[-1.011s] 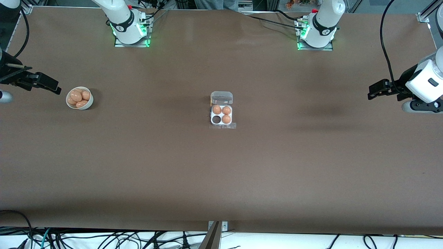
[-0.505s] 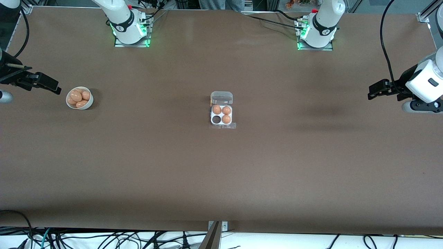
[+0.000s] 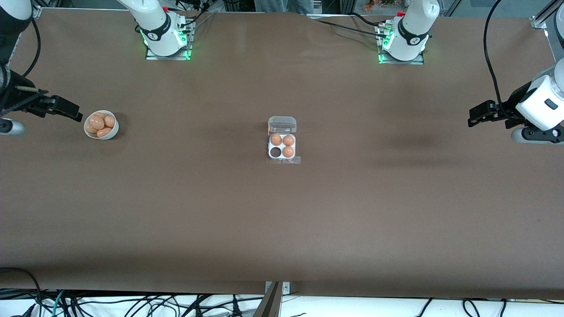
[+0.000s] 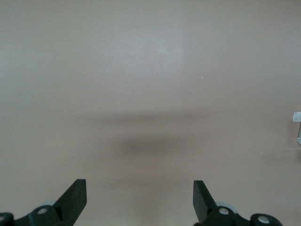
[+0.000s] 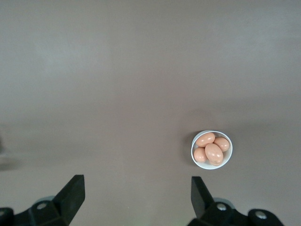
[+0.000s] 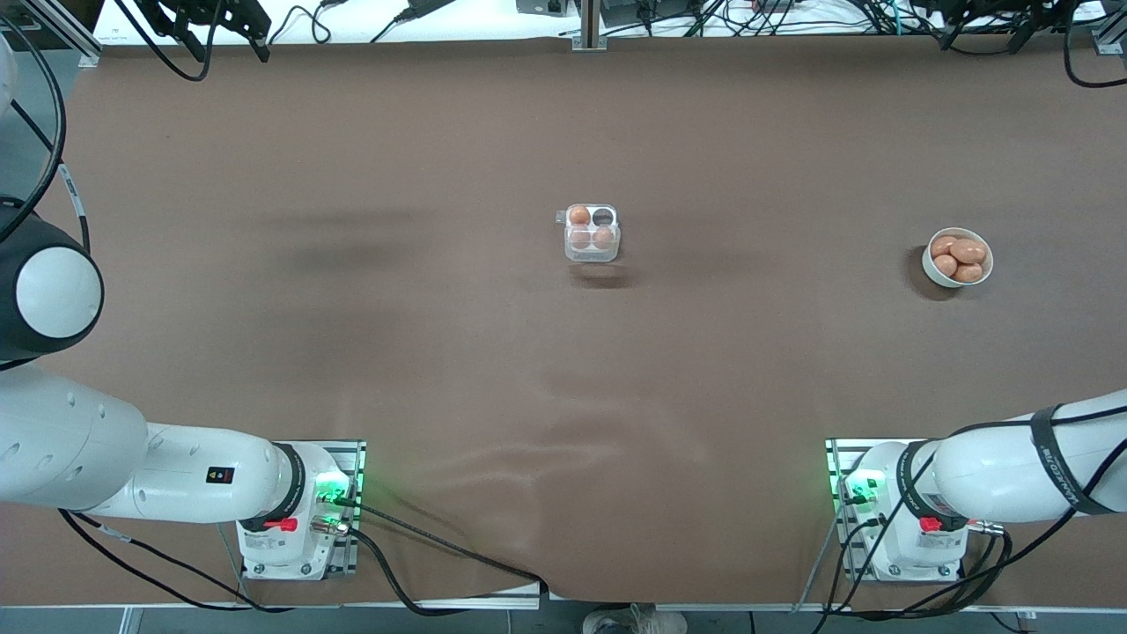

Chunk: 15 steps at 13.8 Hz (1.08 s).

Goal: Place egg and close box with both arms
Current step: 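Reach the right gripper down into the white bowl of eggs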

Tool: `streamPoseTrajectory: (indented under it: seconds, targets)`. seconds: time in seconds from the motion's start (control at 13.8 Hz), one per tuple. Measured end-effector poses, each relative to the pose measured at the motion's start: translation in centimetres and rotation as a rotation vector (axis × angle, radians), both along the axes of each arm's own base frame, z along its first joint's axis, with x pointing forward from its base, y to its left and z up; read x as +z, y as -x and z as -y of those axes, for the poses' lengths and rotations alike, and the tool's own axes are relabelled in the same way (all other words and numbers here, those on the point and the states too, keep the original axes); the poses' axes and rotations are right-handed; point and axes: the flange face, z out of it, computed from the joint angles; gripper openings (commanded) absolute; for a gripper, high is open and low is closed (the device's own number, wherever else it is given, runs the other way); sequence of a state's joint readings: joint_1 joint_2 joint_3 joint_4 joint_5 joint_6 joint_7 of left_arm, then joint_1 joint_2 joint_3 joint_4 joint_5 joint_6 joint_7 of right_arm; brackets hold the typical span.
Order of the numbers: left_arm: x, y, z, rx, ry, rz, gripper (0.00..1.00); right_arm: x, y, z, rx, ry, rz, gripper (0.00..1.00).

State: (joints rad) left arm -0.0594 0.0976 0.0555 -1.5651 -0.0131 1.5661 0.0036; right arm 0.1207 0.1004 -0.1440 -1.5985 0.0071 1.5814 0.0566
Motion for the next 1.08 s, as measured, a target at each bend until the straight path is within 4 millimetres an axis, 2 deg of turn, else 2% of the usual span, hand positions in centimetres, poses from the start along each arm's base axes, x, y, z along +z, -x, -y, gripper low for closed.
streamPoseTrajectory:
  seconds: [0.22,0.43,0.65,0.87,1.08]
  targets:
    - [0.0,0.0,0.0,0.0,0.0,0.001,1.0,-6.2,-1.3,1.1,0.038,0.003,-0.113,1.0]
    - [0.0,0.0,0.0,0.0,0.0,0.001,1.0,-11.6,-1.2,4.1,0.066,-0.003,-0.154,1.0]
    - [0.0,0.0,0.0,0.0,0.0,0.0,1.0,-16.3,0.6,8.5,0.132,-0.023,-0.162,1.0]
    - [-0.1,-0.1,0.0,0.0,0.0,-0.001,1.0,-21.4,3.4,12.8,0.209,-0.042,-0.156,1.0]
    - [-0.4,-0.2,0.0,0.0,0.0,-0.006,1.0,-26.3,6.2,13.6,0.283,-0.059,-0.163,1.0]
